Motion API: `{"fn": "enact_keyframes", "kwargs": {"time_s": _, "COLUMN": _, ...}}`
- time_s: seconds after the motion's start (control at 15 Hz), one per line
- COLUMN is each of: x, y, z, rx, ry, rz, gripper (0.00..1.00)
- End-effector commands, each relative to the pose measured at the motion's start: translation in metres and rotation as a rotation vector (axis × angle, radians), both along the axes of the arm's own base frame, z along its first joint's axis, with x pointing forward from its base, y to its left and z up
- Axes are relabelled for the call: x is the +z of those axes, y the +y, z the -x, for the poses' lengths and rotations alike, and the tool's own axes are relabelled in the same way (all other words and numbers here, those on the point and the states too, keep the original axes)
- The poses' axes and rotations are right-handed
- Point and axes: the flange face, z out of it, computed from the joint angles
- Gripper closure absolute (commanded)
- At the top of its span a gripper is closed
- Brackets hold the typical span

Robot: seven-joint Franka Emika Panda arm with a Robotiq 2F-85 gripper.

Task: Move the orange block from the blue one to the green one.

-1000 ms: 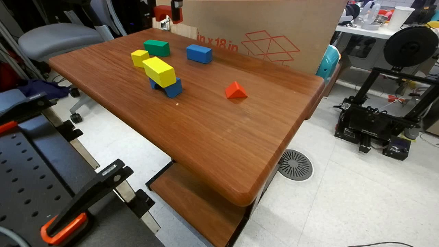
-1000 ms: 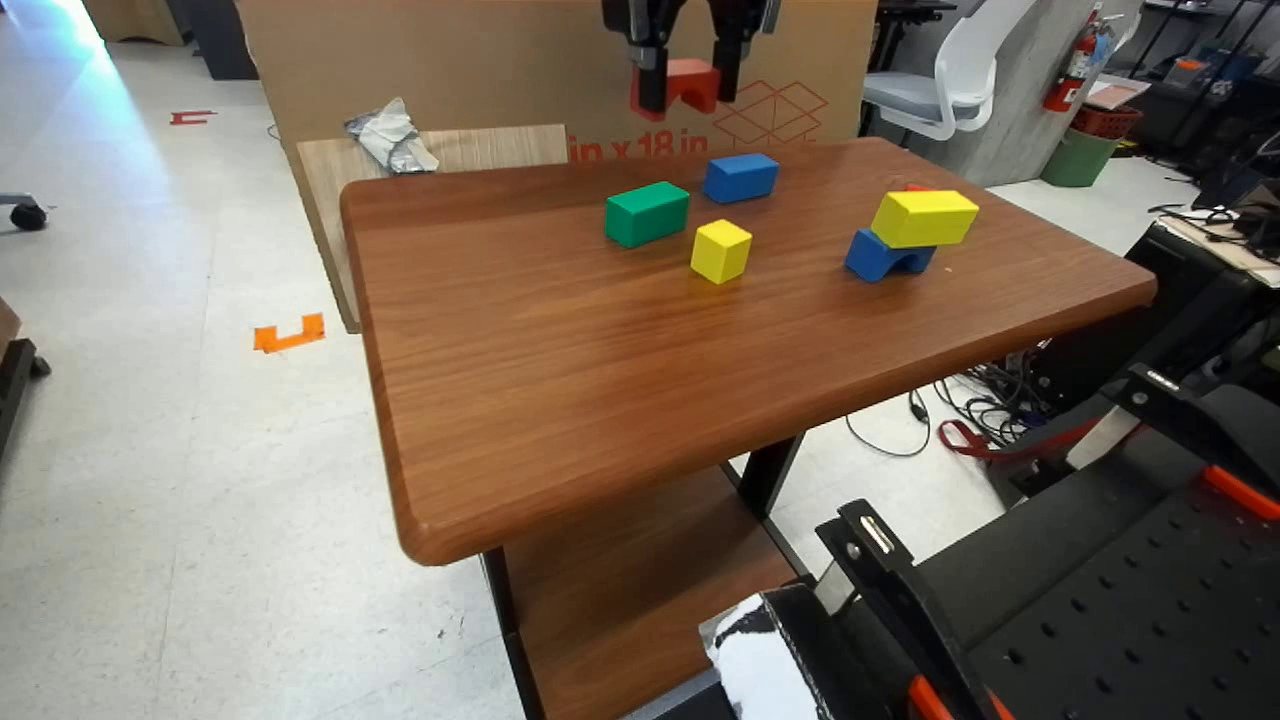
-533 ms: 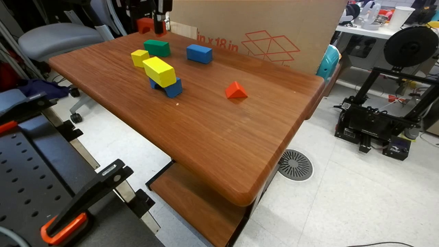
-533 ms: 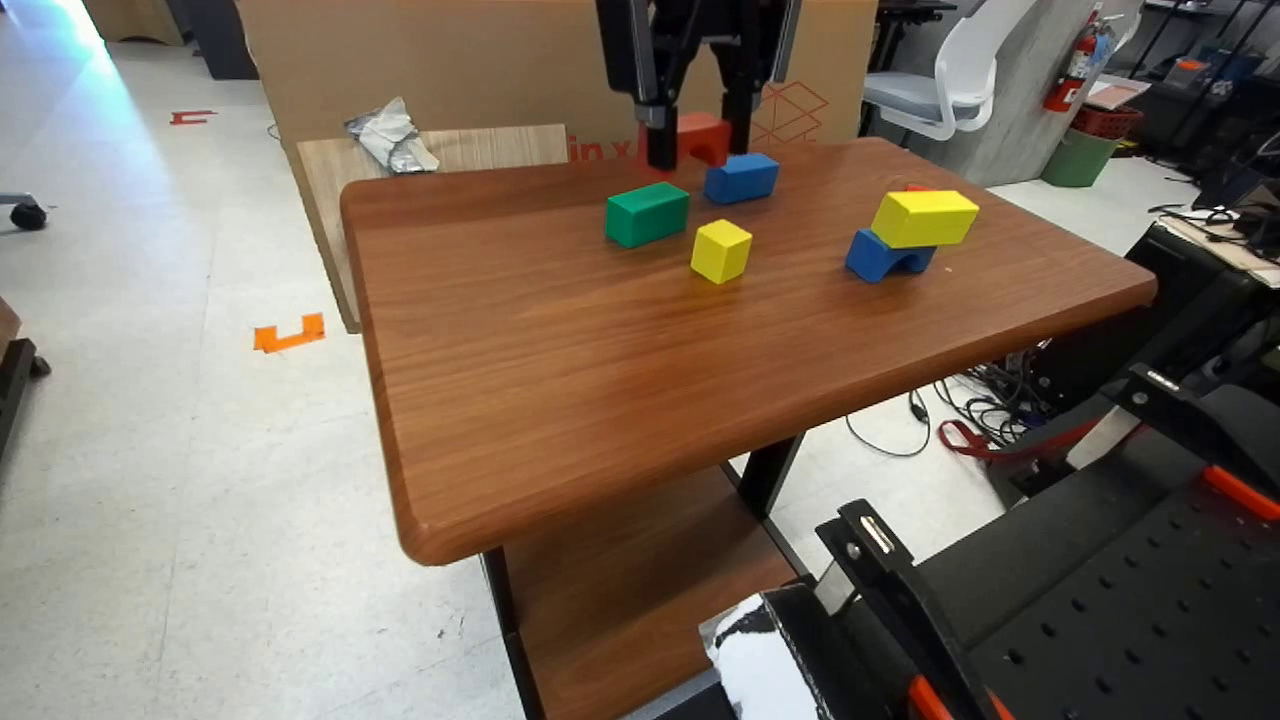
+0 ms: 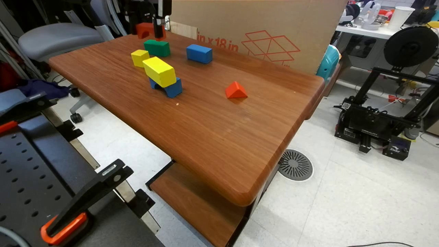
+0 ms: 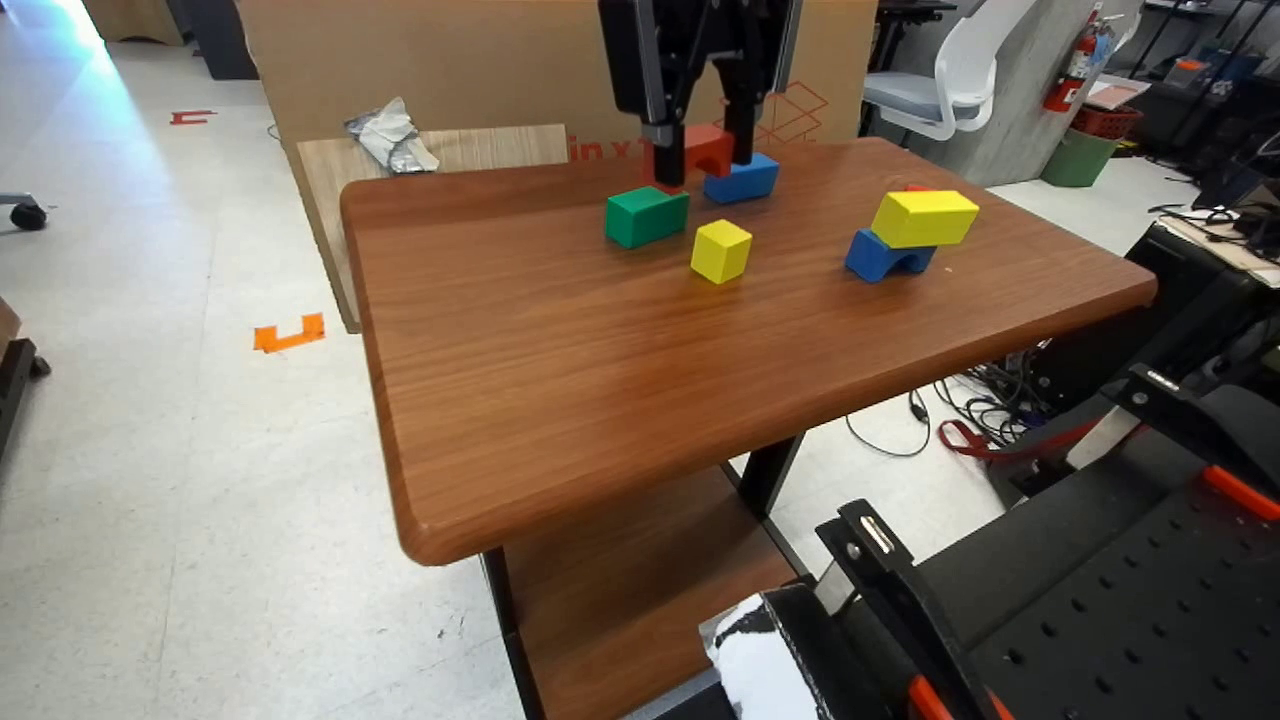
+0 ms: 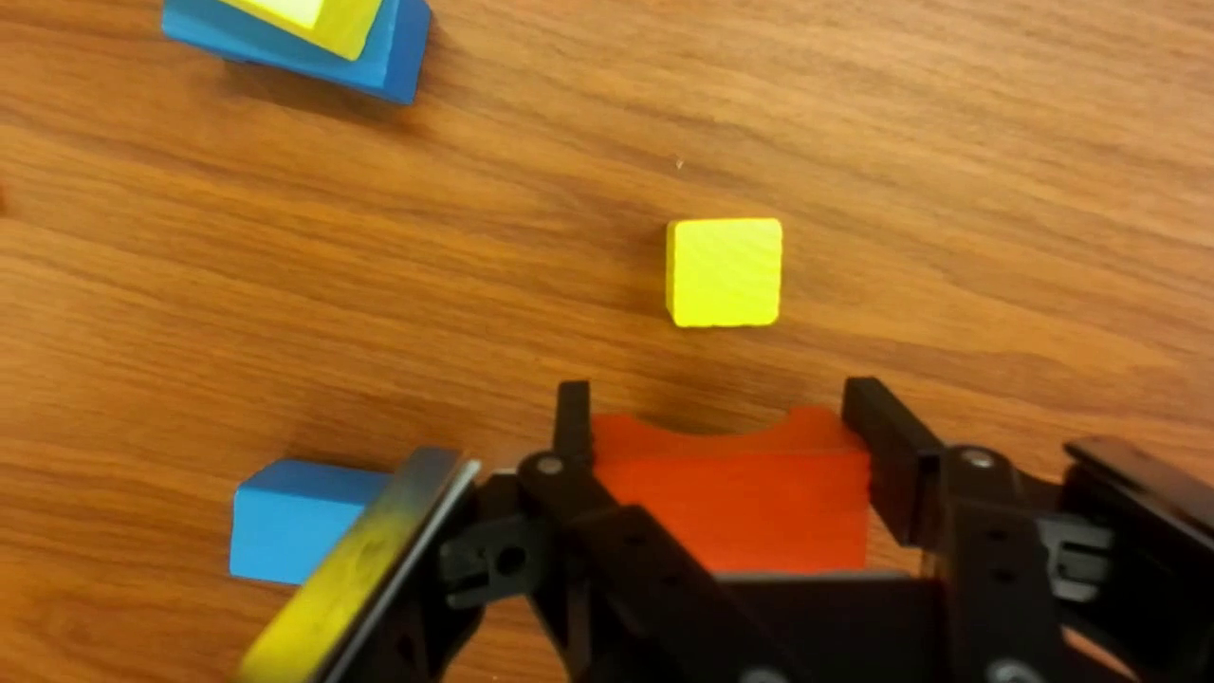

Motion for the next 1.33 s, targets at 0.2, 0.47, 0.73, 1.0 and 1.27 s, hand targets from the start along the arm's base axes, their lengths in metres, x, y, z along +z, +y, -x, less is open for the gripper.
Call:
{"fn": "enact_keyframes", "kwargs": {"time_s": 0.2, "x": -0.002, "y": 0.006, "z": -0.003, "rx": 0.06, "ry": -0.031, "rz": -0.001, "gripper": 0.58}}
{"fn": "enact_keyframes", "kwargs": {"time_s": 0.47, "x": -0.006, "y": 0.006, "z": -0.006, "rx": 0.068, "ry": -0.044, "rz": -0.004, "gripper": 0.58}}
{"fn": "enact_keyframes", "kwargs": {"time_s": 0.73, "x": -0.009, "y": 0.007, "z": -0.008, "rx": 0.083, "ry": -0.063, "rz": -0.013, "gripper": 0.58}}
{"fn": "enact_keyframes", "kwargs": {"time_s": 1.0, "x": -0.013, "y": 0.009, "z": -0.012, "rx": 0.084, "ry": -0.101, "rz": -0.041, "gripper": 0.58}}
{"fn": "enact_keyframes", "kwargs": {"time_s": 1.27, "x": -0.022, "y": 0.013, "z": -0.01, "rx": 0.08, "ry": -0.107, "rz": -0.058, "gripper": 0.58}}
